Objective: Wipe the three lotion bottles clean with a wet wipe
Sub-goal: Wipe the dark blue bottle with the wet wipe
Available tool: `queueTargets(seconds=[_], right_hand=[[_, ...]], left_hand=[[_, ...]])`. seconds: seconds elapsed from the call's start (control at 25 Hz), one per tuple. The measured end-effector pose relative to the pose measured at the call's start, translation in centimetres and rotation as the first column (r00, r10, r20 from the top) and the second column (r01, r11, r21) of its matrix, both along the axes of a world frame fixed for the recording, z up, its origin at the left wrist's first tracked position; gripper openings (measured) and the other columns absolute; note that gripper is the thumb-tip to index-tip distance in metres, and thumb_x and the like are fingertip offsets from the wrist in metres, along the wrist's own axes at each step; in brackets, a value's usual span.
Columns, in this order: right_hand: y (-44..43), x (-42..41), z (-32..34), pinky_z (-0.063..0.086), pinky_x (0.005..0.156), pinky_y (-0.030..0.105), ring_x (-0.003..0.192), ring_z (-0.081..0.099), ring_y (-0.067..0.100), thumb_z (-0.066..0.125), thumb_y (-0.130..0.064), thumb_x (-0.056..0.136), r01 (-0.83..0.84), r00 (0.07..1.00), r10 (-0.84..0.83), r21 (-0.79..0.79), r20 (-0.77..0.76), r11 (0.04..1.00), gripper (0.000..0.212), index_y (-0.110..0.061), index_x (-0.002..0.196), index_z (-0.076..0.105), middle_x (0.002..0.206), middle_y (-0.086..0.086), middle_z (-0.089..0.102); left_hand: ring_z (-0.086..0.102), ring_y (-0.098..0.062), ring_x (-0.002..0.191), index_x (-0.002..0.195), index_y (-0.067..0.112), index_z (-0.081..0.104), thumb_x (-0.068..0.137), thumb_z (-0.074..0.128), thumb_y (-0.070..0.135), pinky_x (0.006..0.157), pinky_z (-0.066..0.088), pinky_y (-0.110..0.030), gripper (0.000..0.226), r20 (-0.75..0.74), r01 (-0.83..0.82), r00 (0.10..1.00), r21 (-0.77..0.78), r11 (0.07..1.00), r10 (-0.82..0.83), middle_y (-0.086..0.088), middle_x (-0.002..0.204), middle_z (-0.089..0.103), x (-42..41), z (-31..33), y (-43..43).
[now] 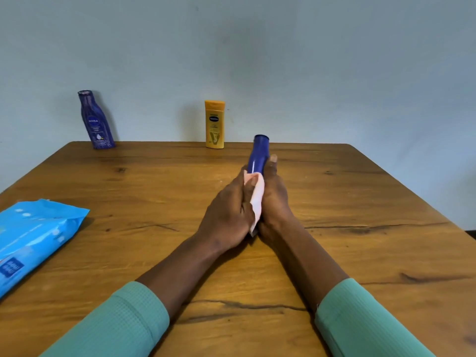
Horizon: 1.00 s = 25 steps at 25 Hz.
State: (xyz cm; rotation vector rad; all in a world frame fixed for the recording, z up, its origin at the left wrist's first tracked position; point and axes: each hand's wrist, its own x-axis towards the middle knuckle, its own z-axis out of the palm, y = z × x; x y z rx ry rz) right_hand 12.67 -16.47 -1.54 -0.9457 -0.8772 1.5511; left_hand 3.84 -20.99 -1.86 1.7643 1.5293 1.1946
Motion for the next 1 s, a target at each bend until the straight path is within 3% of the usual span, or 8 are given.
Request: queueTargets(seconds=[0.12, 0.2, 0.32, 0.48, 0.56, 0.64, 0.8, 1.0], right_hand=[[0.1, 0.4, 0.3, 0.059, 0.085, 0.046, 0.079, 0.069, 0.025, 0.049, -0.072, 0.098, 0.002, 0.981, -0.027, -0.128, -0.192, 0.992, 0.074, -0.005, 0.125, 0.064, 0.081, 0.010, 0.068], [0.2, 0.2, 0.4, 0.058, 0.100, 0.055, 0.096, 0.071, 0.033, 0.062, -0.066, 0.095, -0.005, 0.963, -0.027, -0.115, -0.269, 0.993, 0.072, -0.007, 0.135, 0.061, 0.100, 0.018, 0.072], [-0.1, 0.1, 0.7, 0.055, 0.104, 0.062, 0.115, 0.072, 0.041, 0.072, -0.056, 0.094, -0.065, 0.958, 0.036, -0.093, -0.284, 0.994, 0.067, -0.012, 0.143, 0.058, 0.124, 0.025, 0.073], [-1.5, -0.2, 1.4, 0.056, 0.102, 0.054, 0.110, 0.072, 0.033, 0.045, -0.066, 0.103, -0.256, 0.953, 0.236, -0.091, -0.191, 0.962, 0.064, -0.016, 0.138, 0.064, 0.118, 0.019, 0.076], [-1.9, -0.8, 1.5, 0.055, 0.104, 0.054, 0.107, 0.073, 0.029, 0.039, -0.063, 0.106, -0.296, 0.949, 0.285, -0.070, -0.134, 0.953, 0.057, -0.022, 0.135, 0.065, 0.116, 0.014, 0.078], [-2.4, -1.4, 1.7, 0.056, 0.098, 0.048, 0.103, 0.072, 0.025, 0.040, -0.061, 0.107, -0.323, 0.941, 0.312, -0.072, -0.131, 0.944, 0.050, -0.025, 0.132, 0.066, 0.114, 0.010, 0.077], [-2.3, -0.9, 1.4, 0.058, 0.089, 0.041, 0.092, 0.073, 0.022, 0.046, -0.056, 0.107, -0.319, 0.922, 0.292, -0.072, -0.256, 0.945, 0.050, -0.018, 0.133, 0.066, 0.103, 0.011, 0.078], [-1.4, 1.3, 1.5, 0.059, 0.065, 0.033, 0.071, 0.066, 0.020, 0.050, -0.059, 0.105, -0.322, 0.892, 0.243, -0.158, -0.381, 0.934, 0.055, -0.008, 0.096, 0.068, 0.080, 0.010, 0.064]], left_hand=[[0.058, -0.018, 0.123, 0.154, 0.020, 0.046, 0.101, 0.025, 0.061, 0.095, 0.050, -0.030, 0.070, -0.193, -0.081, 0.977, 0.081, 0.993, 0.095, -0.005, 0.136, 0.061, 0.4, 0.0, 0.2], [0.055, -0.018, 0.114, 0.146, 0.018, 0.056, 0.102, 0.038, 0.055, 0.086, 0.048, -0.027, 0.061, -0.241, -0.216, 0.929, 0.260, 0.941, 0.280, -0.005, 0.125, 0.056, -0.2, 0.2, 0.4], [0.060, -0.012, 0.096, 0.142, 0.020, 0.062, 0.100, 0.062, 0.038, 0.073, 0.051, -0.018, 0.046, -0.058, -0.313, 0.934, 0.342, 0.886, 0.352, 0.001, 0.109, 0.057, -0.7, 0.4, 0.3], [0.063, -0.006, 0.093, 0.129, 0.015, 0.056, 0.092, 0.075, 0.037, 0.066, 0.050, -0.007, 0.047, 0.163, -0.423, 0.906, 0.419, 0.804, 0.391, 0.002, 0.109, 0.063, -1.7, 1.1, 0.6], [0.057, -0.005, 0.093, 0.117, 0.014, 0.059, 0.093, 0.074, 0.039, 0.066, 0.043, -0.004, 0.037, 0.150, -0.500, 0.855, 0.497, 0.710, 0.497, -0.003, 0.109, 0.061, -2.5, 1.7, 0.9], [0.058, -0.012, 0.090, 0.108, 0.018, 0.067, 0.095, 0.072, 0.040, 0.066, 0.043, -0.012, 0.026, 0.088, -0.535, 0.798, 0.559, 0.633, 0.597, -0.005, 0.107, 0.062, -3.5, 1.9, 1.3], [0.063, -0.020, 0.090, 0.111, 0.016, 0.075, 0.100, 0.066, 0.039, 0.073, 0.054, -0.043, 0.027, -0.110, -0.360, 0.836, 0.628, 0.690, 0.537, -0.005, 0.103, 0.069, -4.0, 1.3, 1.1], [0.063, -0.011, 0.089, 0.113, 0.013, 0.078, 0.093, 0.072, 0.030, 0.076, 0.057, -0.029, 0.027, -0.247, 0.010, 0.956, 0.562, 0.827, 0.156, -0.001, 0.100, 0.067, -1.3, 0.5, -0.1]])
